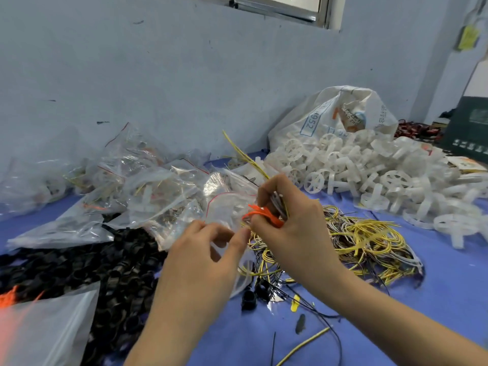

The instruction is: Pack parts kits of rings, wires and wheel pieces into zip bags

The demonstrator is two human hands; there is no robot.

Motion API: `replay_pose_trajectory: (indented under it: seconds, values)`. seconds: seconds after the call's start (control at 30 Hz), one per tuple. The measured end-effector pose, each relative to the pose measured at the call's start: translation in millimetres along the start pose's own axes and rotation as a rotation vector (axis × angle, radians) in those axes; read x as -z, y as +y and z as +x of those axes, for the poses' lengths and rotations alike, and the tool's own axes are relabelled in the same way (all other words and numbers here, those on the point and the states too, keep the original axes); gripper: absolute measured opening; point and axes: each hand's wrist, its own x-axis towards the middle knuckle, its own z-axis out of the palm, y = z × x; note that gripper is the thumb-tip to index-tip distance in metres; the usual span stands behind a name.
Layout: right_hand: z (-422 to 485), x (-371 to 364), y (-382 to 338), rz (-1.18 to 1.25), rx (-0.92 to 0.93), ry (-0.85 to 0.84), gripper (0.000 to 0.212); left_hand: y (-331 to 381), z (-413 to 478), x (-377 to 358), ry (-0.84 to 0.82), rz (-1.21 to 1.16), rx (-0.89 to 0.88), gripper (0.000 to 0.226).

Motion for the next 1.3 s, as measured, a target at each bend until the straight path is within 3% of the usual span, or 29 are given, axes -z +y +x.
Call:
replay_pose_trajectory:
  seconds: [0.1,0.2,0.37,0.4,0.53,0.6,0.67,0.7,0.77,0.87,0.93,0.97,1.07,1.1,1.17,1.3]
  values:
    - [1.4,-1.8,-4.8,0.148,-0.010,-0.037,0.027,-0.4,1.4,1.5,0.009,-0.032,0.013,0.041]
    - [4.7,1.9,-8.6,0.302,-0.024,-0.090,0.025,-3.7,1.5,2.1,0.044,0.100,-0.018,0.028]
    - [43.6,37.9,-3.6,0.797,-0.199,0.290,0.026,-14.0,5.6,8.5,0.039,0.236,0.075,0.028]
    - [51.0,43.8,-0.3,0.802,-0.204,0.314,0.027,-15.7,6.7,10.6,0.050,0.205,0.099,0.027]
    - [52.3,37.6,19.8,0.178,-0.122,-0.043,0.025,-9.4,8.4,19.3,0.146,0.103,0.107,0.020]
    - [50.0,29.8,39.7,-0.117,-0.099,-0.059,0.021,-7.8,9.7,22.5,0.186,0.079,0.103,0.018]
    - [52.8,22.3,52.8,-0.280,-0.128,-0.293,0.020,-8.6,9.8,26.8,0.209,0.053,0.107,0.014]
    - [56.4,20.8,59.2,-0.294,-0.145,-0.316,0.020,-7.9,9.7,28.7,0.211,0.045,0.109,0.012]
    - [72.3,24.6,71.1,-0.302,-0.161,-0.125,0.017,-6.6,10.5,31.0,0.196,0.068,0.103,0.015]
    - [94.7,23.5,67.6,-0.375,-0.113,-0.350,0.014,-6.8,9.7,35.5,0.178,0.118,0.077,0.027]
    - [107.2,23.5,68.8,-0.298,-0.143,-0.158,0.018,-3.0,8.3,36.7,0.138,0.127,0.054,0.031]
    - [108.8,22.5,67.6,-0.317,-0.153,-0.155,0.024,-2.3,7.1,37.9,0.134,0.126,0.045,0.032]
    - [92.9,7.8,65.8,-0.568,-0.243,-0.856,0.054,-2.9,4.8,41.0,0.081,0.079,0.057,0.036]
    - [85.2,4.8,62.5,-0.626,-0.221,-0.957,0.060,-2.8,4.4,42.8,0.035,0.029,0.076,0.037]
    - [78.1,7.1,54.5,-0.685,-0.101,-0.925,0.065,-2.8,4.8,48.0,-0.077,-0.079,0.121,0.038]
    - [87.7,29.5,41.1,-0.660,0.199,-0.540,0.074,-2.9,4.2,50.8,-0.161,-0.112,0.129,0.037]
